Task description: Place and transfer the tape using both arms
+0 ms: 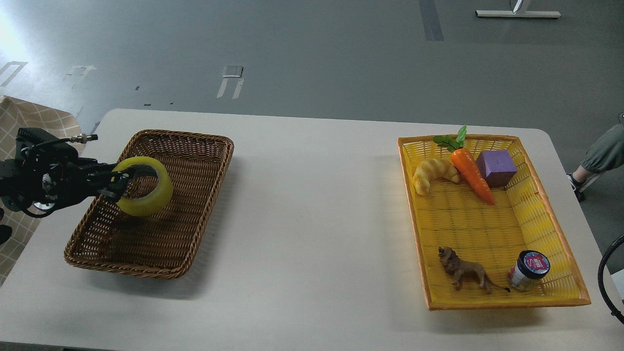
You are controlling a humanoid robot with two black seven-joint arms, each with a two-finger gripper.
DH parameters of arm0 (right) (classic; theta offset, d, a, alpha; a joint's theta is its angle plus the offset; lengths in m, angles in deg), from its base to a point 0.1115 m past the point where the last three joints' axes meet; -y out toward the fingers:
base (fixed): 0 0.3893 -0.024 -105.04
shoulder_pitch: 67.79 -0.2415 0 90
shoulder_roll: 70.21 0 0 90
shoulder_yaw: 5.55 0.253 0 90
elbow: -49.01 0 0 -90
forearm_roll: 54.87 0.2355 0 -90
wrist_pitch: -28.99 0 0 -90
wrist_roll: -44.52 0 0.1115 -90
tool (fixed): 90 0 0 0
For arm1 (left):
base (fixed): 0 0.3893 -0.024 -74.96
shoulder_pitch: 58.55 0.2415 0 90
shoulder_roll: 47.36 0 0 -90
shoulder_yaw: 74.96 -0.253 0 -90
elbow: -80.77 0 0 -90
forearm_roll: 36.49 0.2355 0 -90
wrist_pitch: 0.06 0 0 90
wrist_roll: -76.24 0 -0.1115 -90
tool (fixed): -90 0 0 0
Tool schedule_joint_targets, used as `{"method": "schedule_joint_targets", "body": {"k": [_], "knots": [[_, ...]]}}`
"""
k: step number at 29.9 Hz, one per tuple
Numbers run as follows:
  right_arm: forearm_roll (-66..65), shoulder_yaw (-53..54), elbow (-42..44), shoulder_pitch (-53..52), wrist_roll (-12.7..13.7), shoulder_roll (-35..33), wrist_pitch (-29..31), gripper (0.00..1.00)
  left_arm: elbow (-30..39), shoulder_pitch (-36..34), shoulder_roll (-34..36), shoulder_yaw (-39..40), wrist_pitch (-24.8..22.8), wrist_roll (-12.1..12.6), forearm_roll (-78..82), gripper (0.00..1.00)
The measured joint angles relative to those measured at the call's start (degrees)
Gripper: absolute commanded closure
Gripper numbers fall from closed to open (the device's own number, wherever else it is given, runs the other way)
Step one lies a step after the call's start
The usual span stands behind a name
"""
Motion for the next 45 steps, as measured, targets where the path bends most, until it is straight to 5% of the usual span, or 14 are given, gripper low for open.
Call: {"method": "schedule_joint_targets", "body": {"k": [10,16,25,32,38,45], "knots": [[0.0,-0.13,-0.16,0.0,0.17,0.23,0.0,0.0,-0.5,0.14,-0.01,-0.14,0.44,-4.38,-8.84,0.03],[0.0,-0.13,-0.17,0.0,0.13,0.25,0.0,0.0,-3.23,-0.74,-1.12,1.71,1.64,-4.96,-13.6,0.02],[-0.13,-0.22,0.39,-0.48,0.36,0.06,0.0,0.0,-1.31,-8.18,-7.82,6.64,1.63,-4.88,-51.81,0.02],[-0.77,-1.99,2.1,-2.1,1.01,-0.19,0.0,0.0,1.61,-7.64,-17.8,18.05,2.14,-5.21,-70.97,0.02],[-0.94,-4.99,4.89,-6.19,3.14,-0.2,0.0,0.0,10.3,1.48,-27.42,32.82,1.41,-6.65,-72.37,0.02],[-0.86,-10.73,5.28,-11.71,4.24,1.18,0.0,0.0,12.14,6.12,-39.08,44.0,-5.62,-6.38,-73.26,0.02]]}}
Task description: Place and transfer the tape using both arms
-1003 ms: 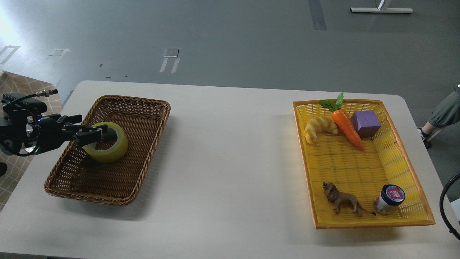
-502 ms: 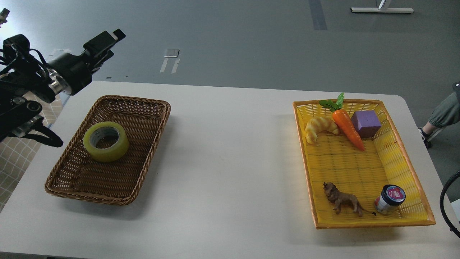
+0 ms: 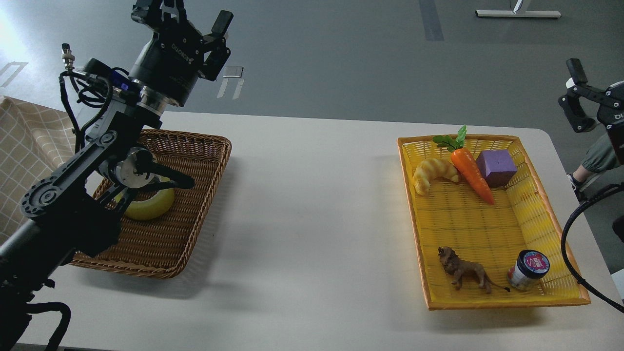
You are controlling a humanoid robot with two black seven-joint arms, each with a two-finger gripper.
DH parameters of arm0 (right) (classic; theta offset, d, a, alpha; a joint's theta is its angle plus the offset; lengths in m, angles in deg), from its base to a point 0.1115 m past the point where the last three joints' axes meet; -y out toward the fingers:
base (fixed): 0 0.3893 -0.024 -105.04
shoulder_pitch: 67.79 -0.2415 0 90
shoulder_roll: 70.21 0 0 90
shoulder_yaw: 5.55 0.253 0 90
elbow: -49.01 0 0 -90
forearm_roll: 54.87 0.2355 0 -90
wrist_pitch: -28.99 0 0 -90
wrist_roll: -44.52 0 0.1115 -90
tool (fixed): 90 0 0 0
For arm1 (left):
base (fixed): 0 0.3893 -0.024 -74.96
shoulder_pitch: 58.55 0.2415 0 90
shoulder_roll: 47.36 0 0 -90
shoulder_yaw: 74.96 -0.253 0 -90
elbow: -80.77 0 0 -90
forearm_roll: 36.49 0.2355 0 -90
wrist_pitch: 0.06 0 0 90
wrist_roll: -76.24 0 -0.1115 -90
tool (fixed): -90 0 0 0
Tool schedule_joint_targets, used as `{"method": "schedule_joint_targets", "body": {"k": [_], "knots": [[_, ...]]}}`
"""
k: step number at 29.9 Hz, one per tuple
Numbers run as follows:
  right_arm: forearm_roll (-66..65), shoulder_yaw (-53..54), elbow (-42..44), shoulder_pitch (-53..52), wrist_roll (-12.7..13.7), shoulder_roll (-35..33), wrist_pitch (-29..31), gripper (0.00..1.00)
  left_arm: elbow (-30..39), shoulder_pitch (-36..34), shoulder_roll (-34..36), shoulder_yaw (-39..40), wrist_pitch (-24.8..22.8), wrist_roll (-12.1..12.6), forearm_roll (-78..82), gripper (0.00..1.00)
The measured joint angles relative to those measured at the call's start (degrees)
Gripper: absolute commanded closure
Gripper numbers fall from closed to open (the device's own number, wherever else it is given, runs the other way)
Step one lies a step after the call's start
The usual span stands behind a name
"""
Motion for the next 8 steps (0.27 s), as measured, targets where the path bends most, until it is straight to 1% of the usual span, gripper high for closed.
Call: {"method": "schedule_joint_targets", "body": {"k": [2,3,6,8], "knots": [[0.02,-2.13,-0.5,-1.72,0.0,0.49,0.0,0.0,0.25,2.03,-2.39,2.53,-3.23,0.15,-0.82,0.02],[0.02,-3.07,-0.66,-2.37,0.0,0.64,0.0,0.0,0.43,2.64,-3.05,3.27,-4.07,0.17,-1.0,0.02],[0.06,-5.9,-1.34,-4.99,0.0,1.79,0.0,0.0,0.89,3.92,-4.82,5.31,-5.37,0.22,-1.33,0.02],[0.08,-8.48,-1.22,-7.38,0.0,2.88,-0.05,0.0,1.08,4.39,-6.3,6.72,-5.42,0.23,-1.42,0.02]]}}
